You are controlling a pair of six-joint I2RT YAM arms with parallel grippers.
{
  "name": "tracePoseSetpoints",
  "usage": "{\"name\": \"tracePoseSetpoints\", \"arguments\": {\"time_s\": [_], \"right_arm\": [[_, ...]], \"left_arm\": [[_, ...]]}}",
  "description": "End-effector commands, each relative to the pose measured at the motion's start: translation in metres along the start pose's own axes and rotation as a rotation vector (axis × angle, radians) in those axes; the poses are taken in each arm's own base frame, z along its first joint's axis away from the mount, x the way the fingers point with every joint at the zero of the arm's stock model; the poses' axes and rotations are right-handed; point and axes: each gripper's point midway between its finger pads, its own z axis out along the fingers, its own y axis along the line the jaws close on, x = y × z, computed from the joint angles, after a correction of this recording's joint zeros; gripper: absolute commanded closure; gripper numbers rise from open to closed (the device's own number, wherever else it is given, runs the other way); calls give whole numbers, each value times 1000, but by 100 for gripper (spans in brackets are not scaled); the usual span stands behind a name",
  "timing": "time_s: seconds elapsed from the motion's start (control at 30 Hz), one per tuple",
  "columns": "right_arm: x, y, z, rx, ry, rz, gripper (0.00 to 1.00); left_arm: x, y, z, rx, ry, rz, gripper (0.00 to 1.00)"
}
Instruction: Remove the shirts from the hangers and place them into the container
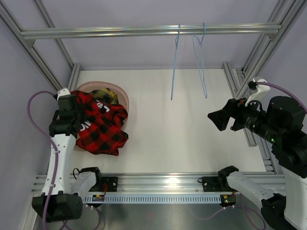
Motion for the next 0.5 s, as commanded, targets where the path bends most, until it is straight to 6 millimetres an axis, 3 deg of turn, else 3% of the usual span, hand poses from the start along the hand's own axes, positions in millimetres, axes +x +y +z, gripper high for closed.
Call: {"name": "tracePoseSetpoints", "arguments": {"time_s": [0.0,0.1,0.23,0.27,0.33,0.37,0.47], "right_arm": [[-6,8,-1,-51,-28,-31,14],[-5,10,-1,-62,-23,-31,14],[-4,12,1,-74,-15,-27,14],[-3,12,4,-77,-8,-25,14],[-4,12,4,-77,-8,-25,14],[-4,12,4,-78,-6,-29,14],[-4,12,3,-77,-8,-28,14]], "left_arm": [[34,-16,20,197,147,-170,100],[30,-1,28,140,137,-222,100],[13,-9,35,158,119,-238,100],[16,-10,45,146,157,-241,100],[27,-21,57,190,231,-244,100],[47,-22,70,184,311,-250,100],[76,-38,77,283,421,-298,100]]}}
